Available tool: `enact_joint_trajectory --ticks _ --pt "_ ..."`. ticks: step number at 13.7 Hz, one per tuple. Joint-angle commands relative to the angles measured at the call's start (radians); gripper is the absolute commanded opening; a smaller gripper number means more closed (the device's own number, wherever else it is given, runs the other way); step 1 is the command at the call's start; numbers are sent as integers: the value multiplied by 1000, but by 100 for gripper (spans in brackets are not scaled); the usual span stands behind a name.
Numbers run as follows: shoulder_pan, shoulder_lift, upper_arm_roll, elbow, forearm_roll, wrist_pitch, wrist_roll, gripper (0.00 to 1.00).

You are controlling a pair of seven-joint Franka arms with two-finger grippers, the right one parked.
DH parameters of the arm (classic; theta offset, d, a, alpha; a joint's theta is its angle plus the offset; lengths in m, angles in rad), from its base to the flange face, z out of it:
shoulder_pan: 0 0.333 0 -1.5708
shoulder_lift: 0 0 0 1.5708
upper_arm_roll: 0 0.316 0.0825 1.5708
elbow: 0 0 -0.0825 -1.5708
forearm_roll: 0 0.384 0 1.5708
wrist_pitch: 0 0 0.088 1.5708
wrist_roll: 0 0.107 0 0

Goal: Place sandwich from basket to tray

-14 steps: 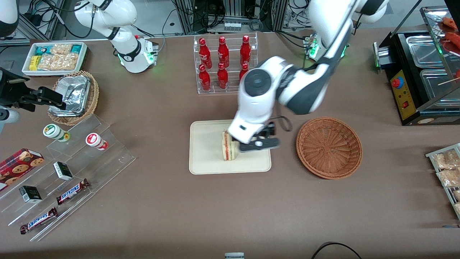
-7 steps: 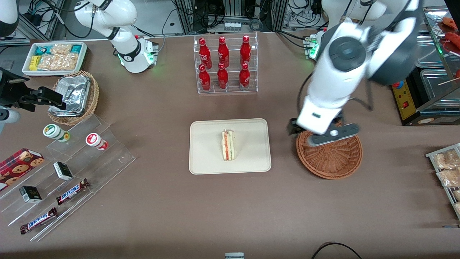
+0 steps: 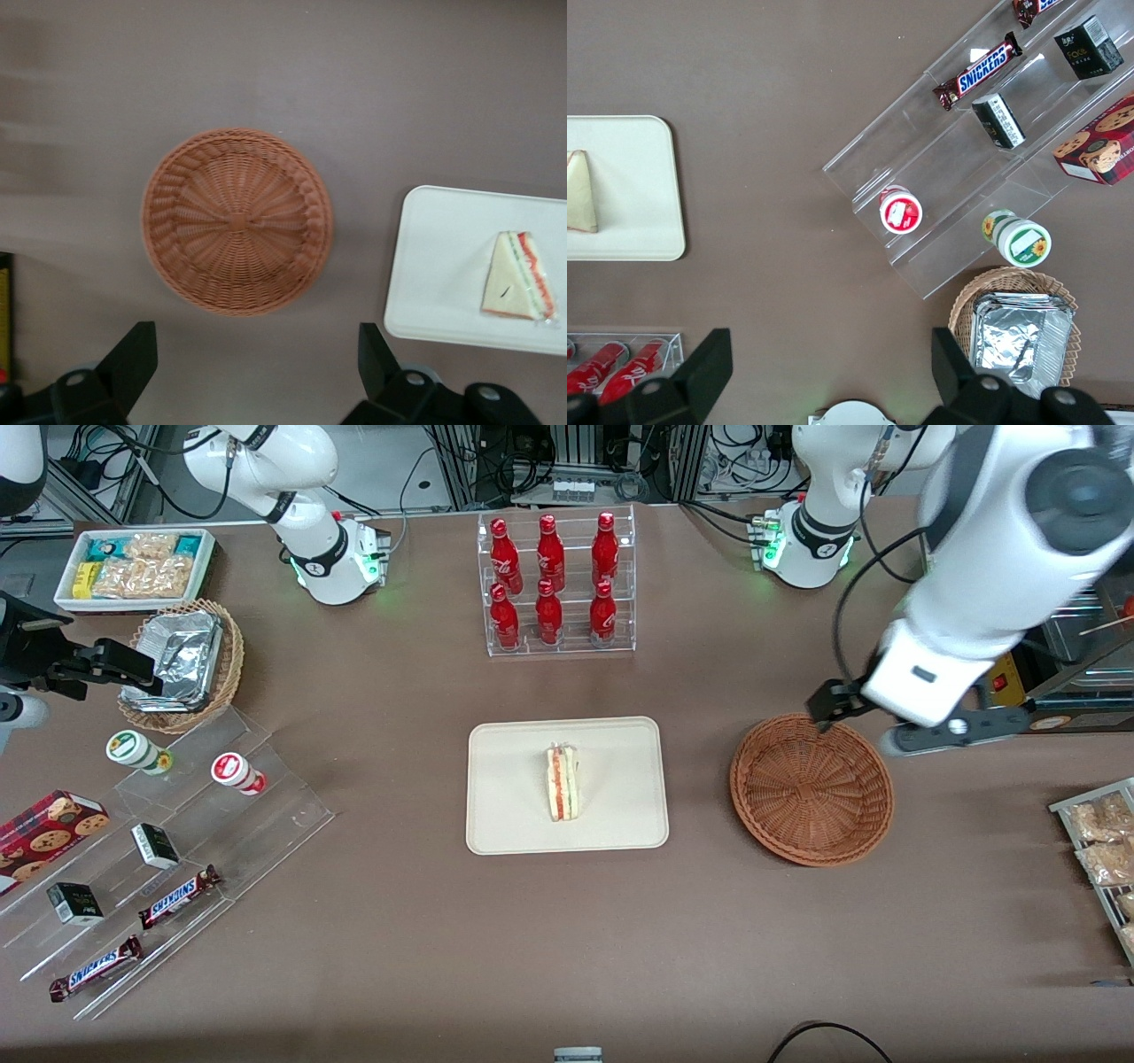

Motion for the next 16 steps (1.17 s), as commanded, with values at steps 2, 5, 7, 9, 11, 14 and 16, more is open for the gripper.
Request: enact_joint_trajectory --ticks 2,5,7,9,11,14,16 --pt "87 -100 -7 -74 -40 -20 165 100" --pt "93 -166 49 -147 -40 -19 257 100" --pt "93 -192 62 -177 -28 -16 274 100" --pt "101 -195 63 -177 -21 -14 274 100" --pt "102 -189 74 -168 -20 -14 274 100" --pt "107 -142 89 -101 -23 -19 273 100" --pt "108 -112 89 -58 -23 -22 267 100"
